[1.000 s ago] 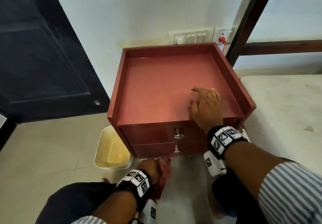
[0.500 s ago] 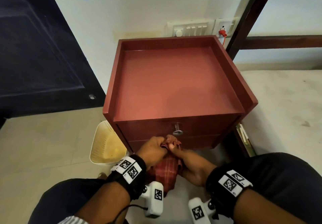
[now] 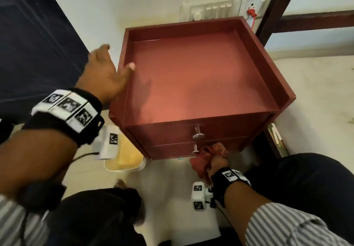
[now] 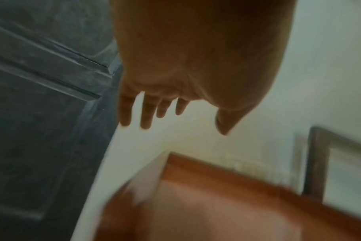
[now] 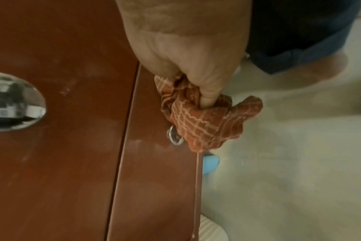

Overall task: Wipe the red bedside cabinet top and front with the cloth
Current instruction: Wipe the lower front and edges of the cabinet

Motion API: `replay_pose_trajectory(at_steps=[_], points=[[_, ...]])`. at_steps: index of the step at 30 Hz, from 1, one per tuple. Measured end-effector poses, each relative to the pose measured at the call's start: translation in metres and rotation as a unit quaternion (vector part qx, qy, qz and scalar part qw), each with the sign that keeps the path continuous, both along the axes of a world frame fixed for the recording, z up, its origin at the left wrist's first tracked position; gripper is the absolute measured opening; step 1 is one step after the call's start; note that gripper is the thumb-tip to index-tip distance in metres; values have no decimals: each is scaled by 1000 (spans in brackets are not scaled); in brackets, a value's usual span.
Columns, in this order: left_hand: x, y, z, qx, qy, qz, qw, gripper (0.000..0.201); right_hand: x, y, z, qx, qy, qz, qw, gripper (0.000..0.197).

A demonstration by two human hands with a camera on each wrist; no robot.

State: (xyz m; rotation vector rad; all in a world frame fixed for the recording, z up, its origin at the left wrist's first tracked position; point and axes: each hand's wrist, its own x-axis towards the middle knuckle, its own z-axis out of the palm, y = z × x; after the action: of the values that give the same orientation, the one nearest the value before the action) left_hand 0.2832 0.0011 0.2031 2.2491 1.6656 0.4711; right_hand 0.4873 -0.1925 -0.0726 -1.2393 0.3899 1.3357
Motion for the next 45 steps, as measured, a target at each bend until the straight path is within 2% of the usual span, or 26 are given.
replay_pose_trajectory(at_steps=[2,3,5,6,9,12,15,18,19,22,25,27,29,30,31,32,34,35,37,39,40,43,45], points=[[-5,12,-35,-109,58,10,992,106,-11,11,-3,35,43,-59,997,30],[-7,11,-50,-119,55,14,991,105,-16,16,-6,50,62,-101,992,25],[-9,7,-70,-80,36,41,995,81,-21,24,-18,64,92,-176,978,19],[-8,7,-74,-72,31,63,995,71,-24,27,-25,73,103,-183,975,20],[-4,12,-71,-99,12,107,989,60,-30,32,-42,50,85,-224,970,14],[3,19,-70,-104,30,133,985,68,-36,33,-54,30,47,-210,976,17],[7,21,-72,-84,40,148,984,68,-45,37,-59,33,48,-172,983,21],[7,25,-75,-78,41,151,985,66,-51,40,-60,47,-13,-143,988,39],[6,24,-75,-78,39,151,985,65,-53,41,-61,58,-31,-142,988,38],[6,23,-73,-71,39,152,985,62,-54,44,-69,58,-69,-125,988,15],[9,20,-72,-68,41,148,986,57,-53,55,-69,45,-23,-148,988,28],[9,18,-71,-61,45,148,986,52,-48,63,-68,13,52,-152,987,51],[10,18,-70,-57,50,151,986,50,-40,66,-67,-8,109,-97,989,80],[10,18,-70,-56,51,153,985,52,-34,66,-70,-27,126,-71,989,85],[10,18,-70,-55,51,153,985,53,-29,66,-70,-52,121,-50,990,77],[10,18,-70,-54,52,155,985,54,-24,65,-66,-72,100,-34,992,60],[9,19,-70,-53,54,159,984,56,-20,68,-55,-74,83,-82,990,26],[9,19,-70,-51,54,158,985,57,-24,70,-49,-84,71,-105,988,19],[9,19,-70,-45,52,155,985,56,-38,74,-39,-70,82,-158,981,24],[9,18,-70,-39,52,155,986,53,-53,72,-30,-11,119,-158,980,51],[10,18,-70,-36,53,157,986,50,-57,70,-27,15,139,-163,977,55],[9,17,-70,-27,53,164,985,48,-53,61,-21,57,153,-216,963,38],[10,17,-71,-27,53,163,985,48,-41,57,-20,58,155,-226,960,38]])
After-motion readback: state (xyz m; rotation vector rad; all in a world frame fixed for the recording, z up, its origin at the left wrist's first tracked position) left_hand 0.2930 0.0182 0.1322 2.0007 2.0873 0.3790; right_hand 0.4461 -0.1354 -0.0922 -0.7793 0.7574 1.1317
